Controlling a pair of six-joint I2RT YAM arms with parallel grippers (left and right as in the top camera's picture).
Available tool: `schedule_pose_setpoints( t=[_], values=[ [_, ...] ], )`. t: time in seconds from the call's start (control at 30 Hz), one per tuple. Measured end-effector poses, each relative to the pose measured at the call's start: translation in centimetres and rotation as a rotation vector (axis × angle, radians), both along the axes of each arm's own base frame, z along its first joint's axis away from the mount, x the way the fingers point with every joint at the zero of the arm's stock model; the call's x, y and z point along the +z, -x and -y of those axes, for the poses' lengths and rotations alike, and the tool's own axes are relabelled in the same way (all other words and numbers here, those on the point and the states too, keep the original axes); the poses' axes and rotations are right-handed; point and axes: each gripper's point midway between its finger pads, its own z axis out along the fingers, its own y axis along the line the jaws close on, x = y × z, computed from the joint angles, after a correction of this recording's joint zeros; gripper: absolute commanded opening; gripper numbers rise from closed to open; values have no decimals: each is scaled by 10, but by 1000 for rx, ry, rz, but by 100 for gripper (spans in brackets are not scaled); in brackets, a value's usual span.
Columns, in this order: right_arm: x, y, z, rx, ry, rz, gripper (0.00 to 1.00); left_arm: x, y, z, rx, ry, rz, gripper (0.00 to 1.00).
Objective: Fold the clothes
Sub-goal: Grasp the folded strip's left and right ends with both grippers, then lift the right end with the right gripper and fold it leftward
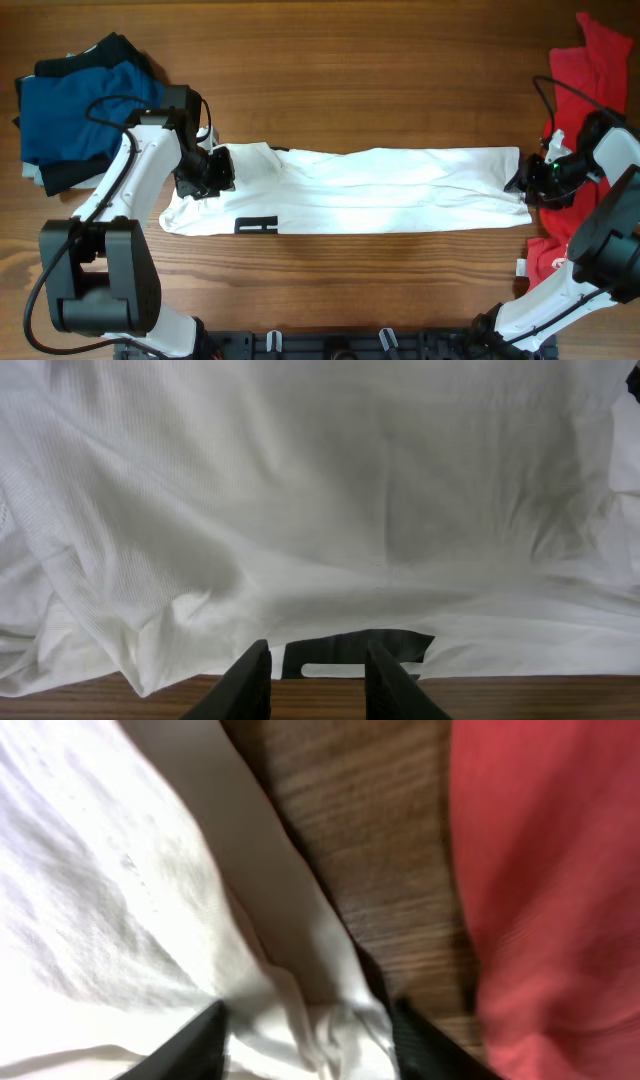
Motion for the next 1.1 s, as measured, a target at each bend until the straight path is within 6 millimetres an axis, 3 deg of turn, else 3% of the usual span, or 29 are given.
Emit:
schedule_pose_setpoints(
  t=[0.07, 0.6, 0.7, 0.9, 0.97, 1.1],
  values=[
    [0, 1, -3, 1, -15, 0, 4, 0, 0, 0, 0, 0, 0, 30],
    [5, -7, -18, -19, -80, 37, 4, 0, 0, 0, 0, 0, 1, 30],
    [22, -12, -9, -55, -31, 57, 4, 0, -1, 0, 0, 0, 2, 30],
    [88, -38, 12, -75, 94, 191, 5, 0, -2, 0, 0, 1, 8, 31],
    [104, -41, 10, -65, 118, 224, 4, 0, -2, 0, 0, 1, 9, 31],
    [121, -46, -14, 6, 136, 257, 4, 0, -3, 0, 0, 0, 13, 31]
  ],
)
